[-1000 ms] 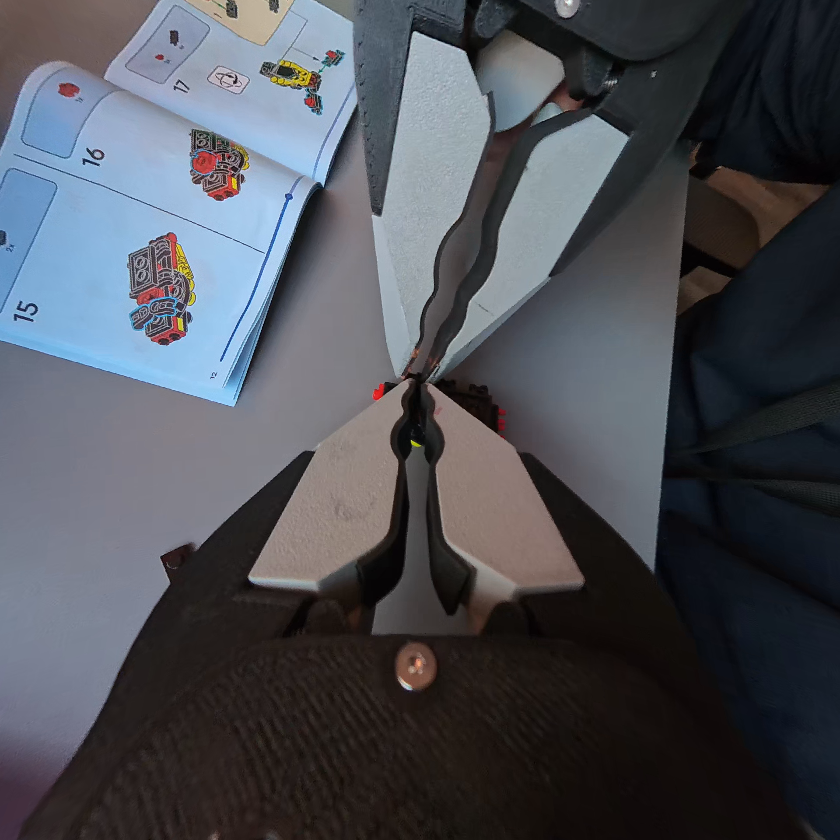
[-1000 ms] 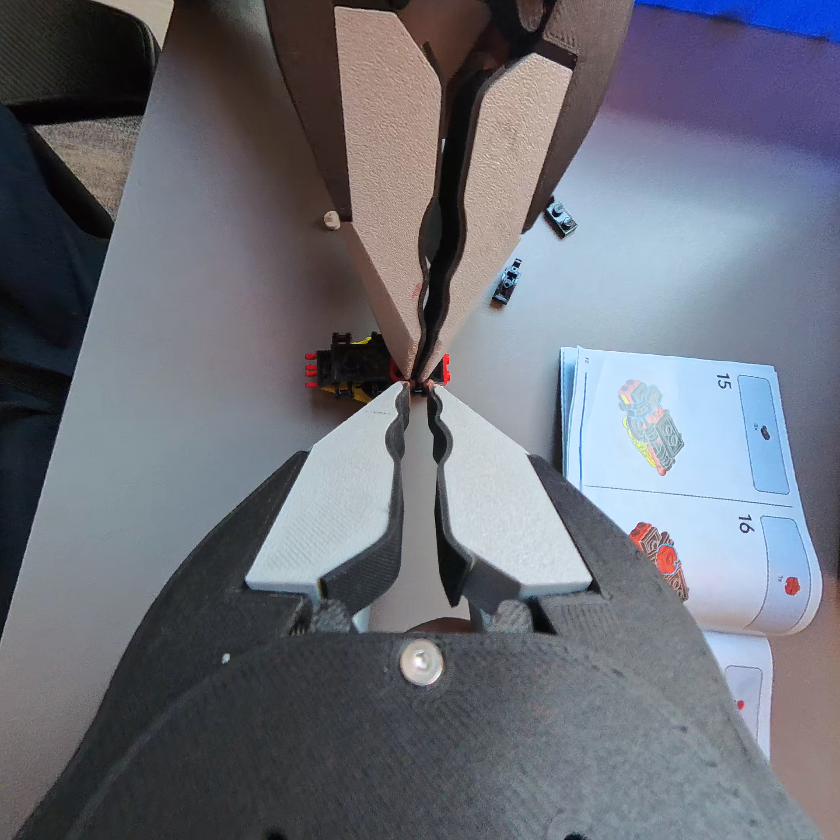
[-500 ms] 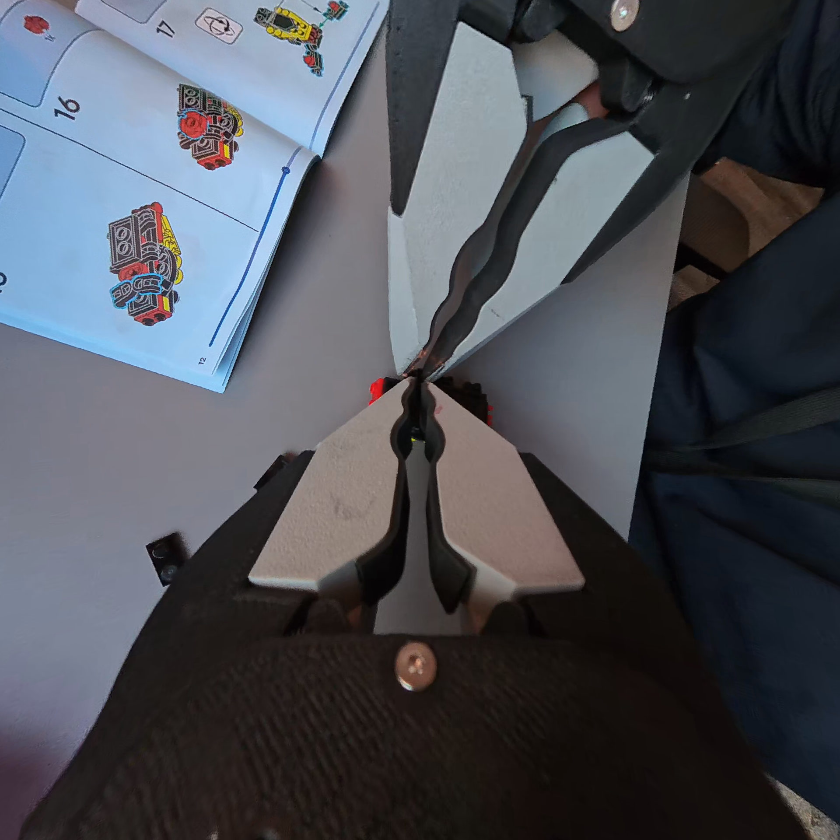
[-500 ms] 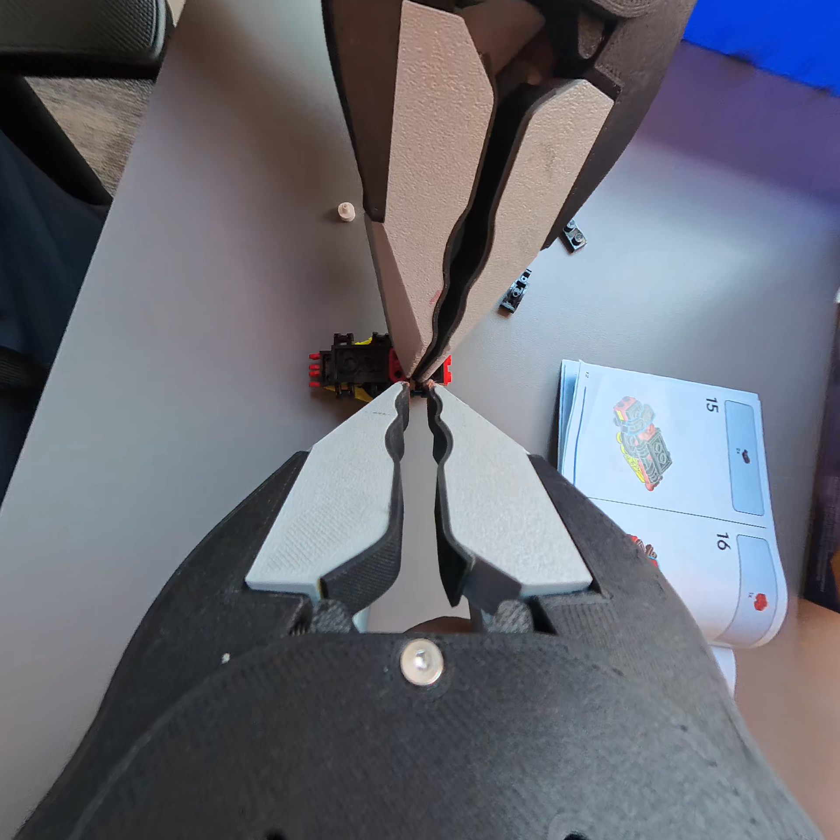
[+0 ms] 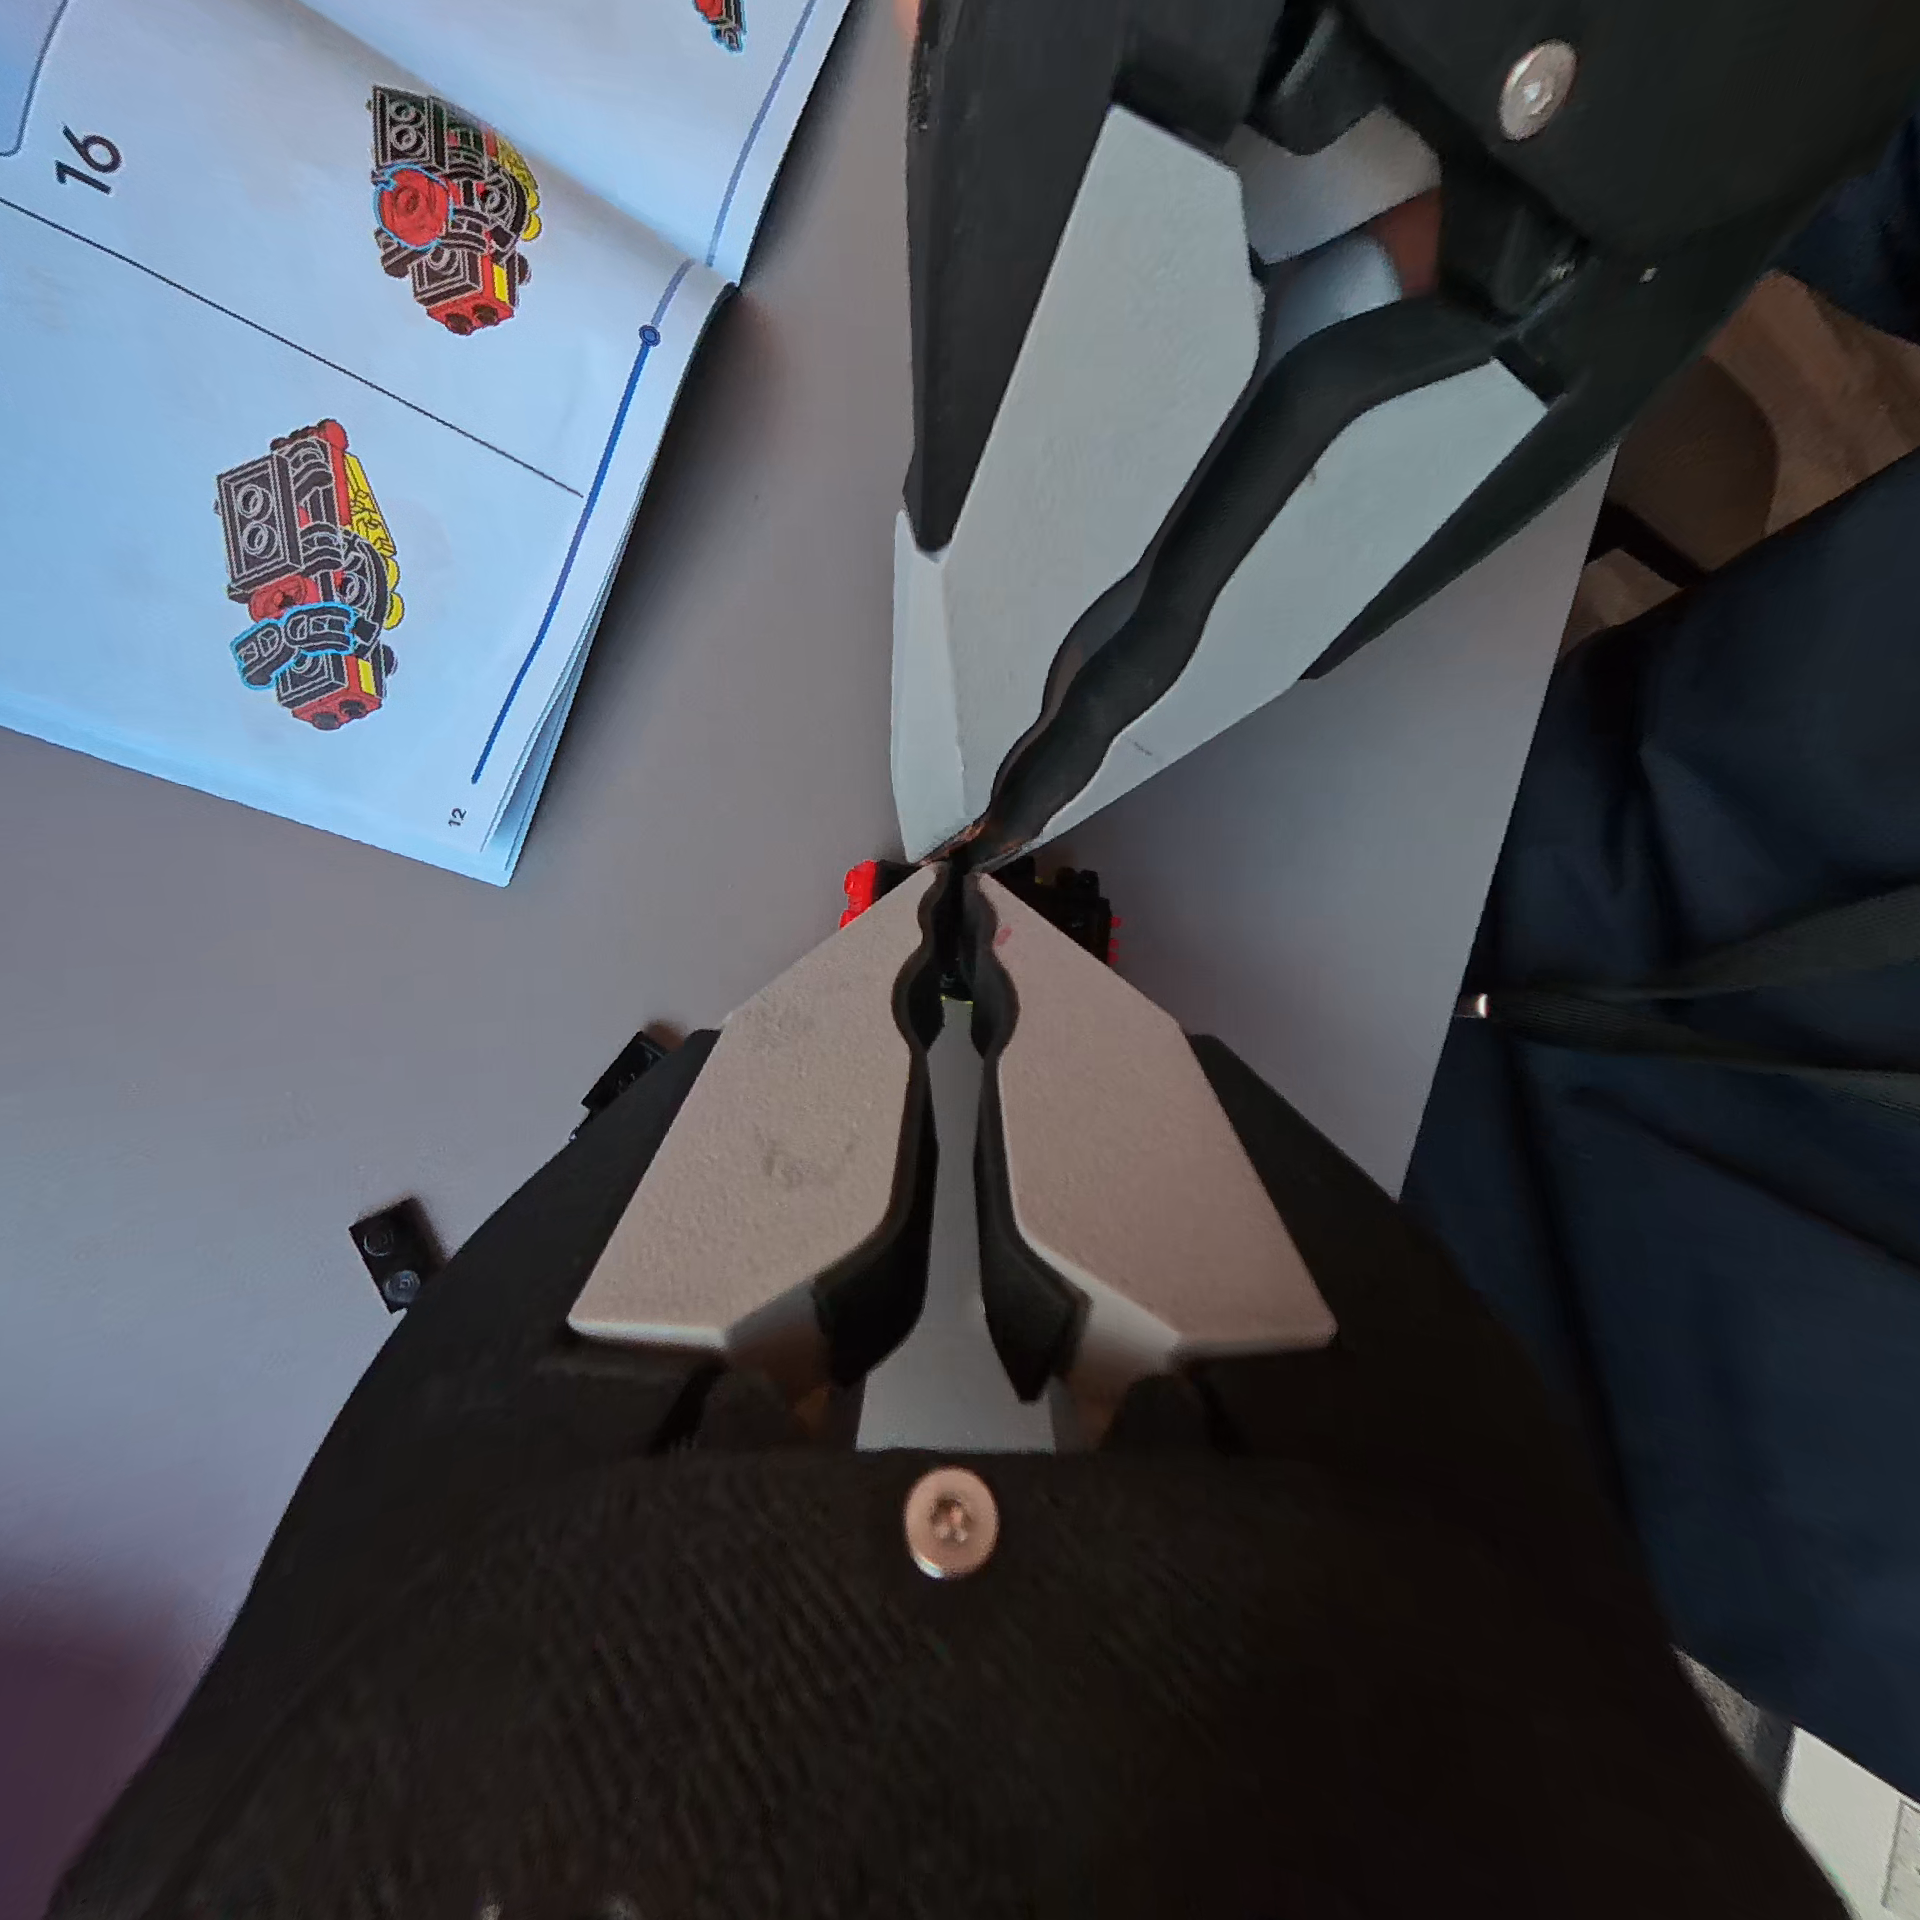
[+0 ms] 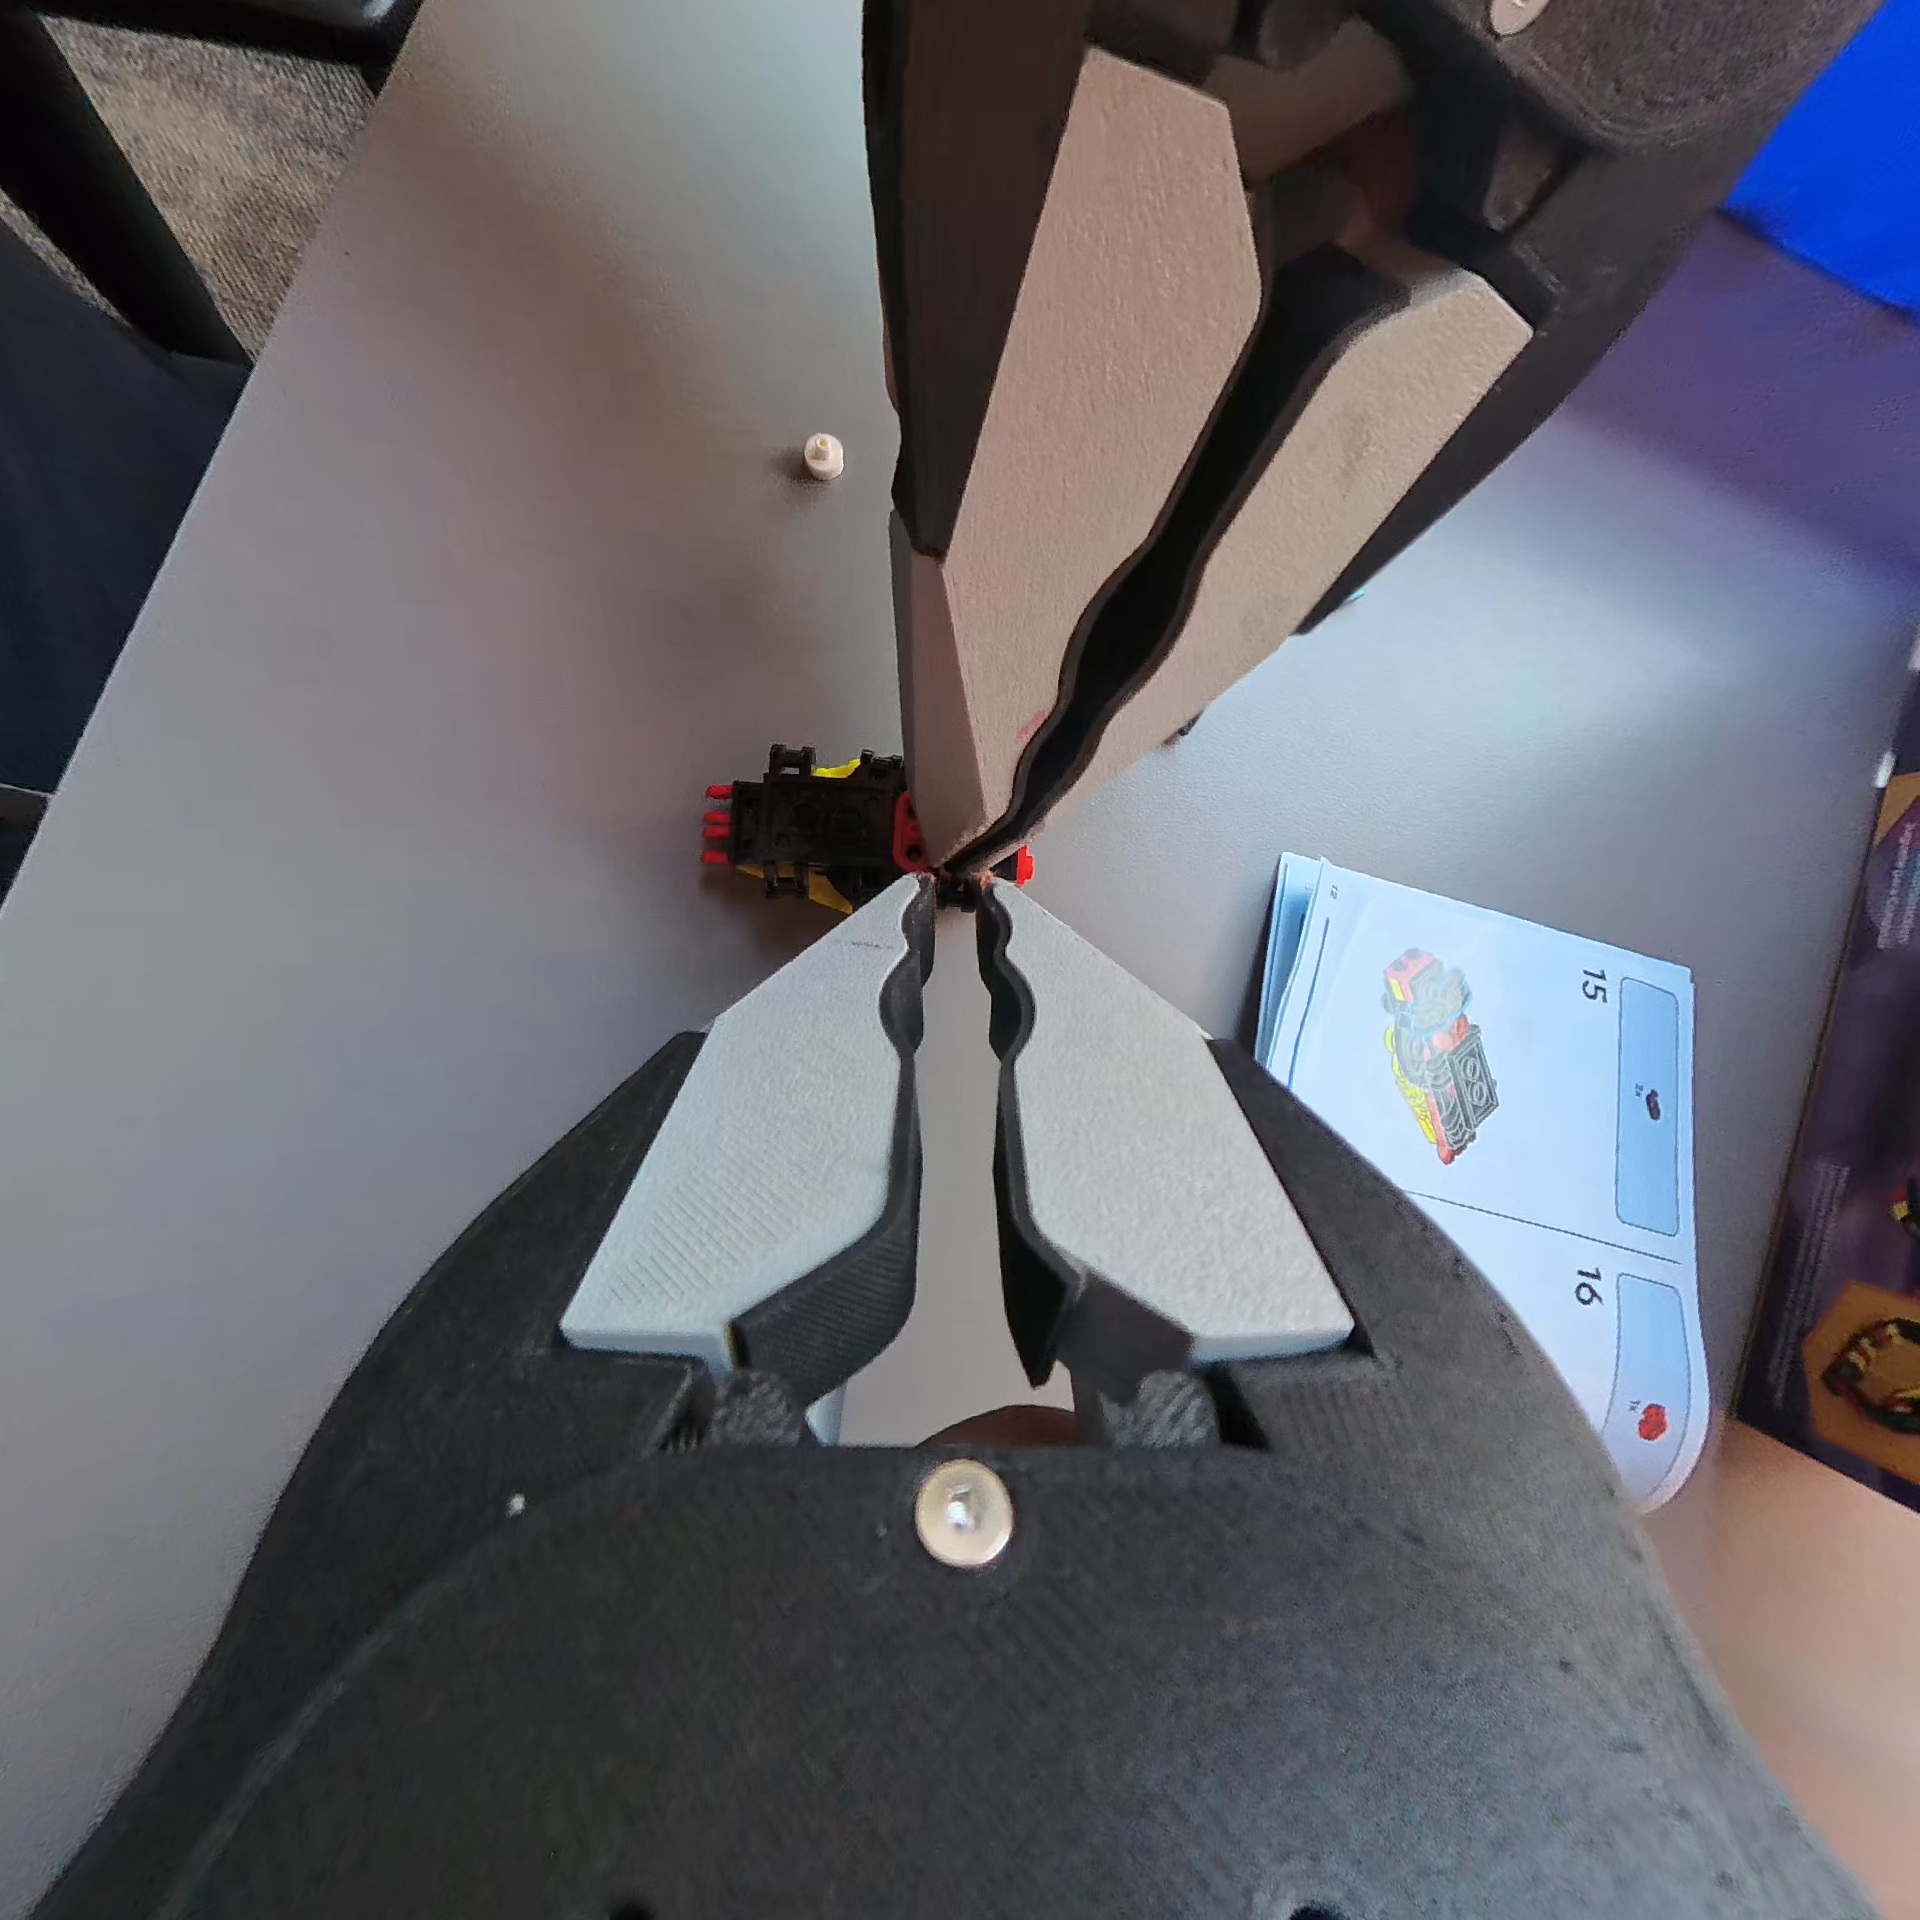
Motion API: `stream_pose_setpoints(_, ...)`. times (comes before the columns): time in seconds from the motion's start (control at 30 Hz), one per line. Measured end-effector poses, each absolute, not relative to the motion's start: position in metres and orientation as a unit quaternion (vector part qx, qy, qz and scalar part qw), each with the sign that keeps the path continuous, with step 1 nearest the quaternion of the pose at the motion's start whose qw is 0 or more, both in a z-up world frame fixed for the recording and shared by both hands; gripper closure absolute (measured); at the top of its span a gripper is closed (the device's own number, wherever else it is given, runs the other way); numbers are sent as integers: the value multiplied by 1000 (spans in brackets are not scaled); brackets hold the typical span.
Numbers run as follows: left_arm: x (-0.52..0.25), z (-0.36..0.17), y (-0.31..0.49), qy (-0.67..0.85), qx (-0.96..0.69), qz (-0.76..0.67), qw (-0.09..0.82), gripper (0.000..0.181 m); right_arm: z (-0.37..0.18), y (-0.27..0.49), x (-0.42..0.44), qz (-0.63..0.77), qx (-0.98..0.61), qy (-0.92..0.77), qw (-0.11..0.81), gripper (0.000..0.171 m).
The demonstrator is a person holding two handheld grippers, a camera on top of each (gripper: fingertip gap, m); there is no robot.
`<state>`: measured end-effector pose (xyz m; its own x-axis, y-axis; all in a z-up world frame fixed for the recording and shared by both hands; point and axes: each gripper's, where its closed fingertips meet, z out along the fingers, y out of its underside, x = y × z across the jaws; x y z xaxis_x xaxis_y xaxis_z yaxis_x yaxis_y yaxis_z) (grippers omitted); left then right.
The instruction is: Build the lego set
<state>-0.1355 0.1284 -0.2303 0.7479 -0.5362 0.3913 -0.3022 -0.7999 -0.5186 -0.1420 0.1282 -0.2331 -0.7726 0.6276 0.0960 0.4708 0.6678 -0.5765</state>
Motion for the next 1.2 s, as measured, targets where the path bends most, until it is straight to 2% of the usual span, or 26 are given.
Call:
stream_pose_setpoints(0.67, -134, -231, 129, 224, -921, -240, 211, 181, -226, 140, -140, 260, -303, -900, 175, 165)
stream_pose_setpoints(0.83, -135, -230, 128, 218, -915, -250, 230, 181, -217, 140, -141, 324, -332, -873, 153, 165)
stream_pose_setpoints(1.2, -135, -229, 129, 211, -902, -273, 261, 181, -222, 133, -142, 360, -338, -861, 120, 164)
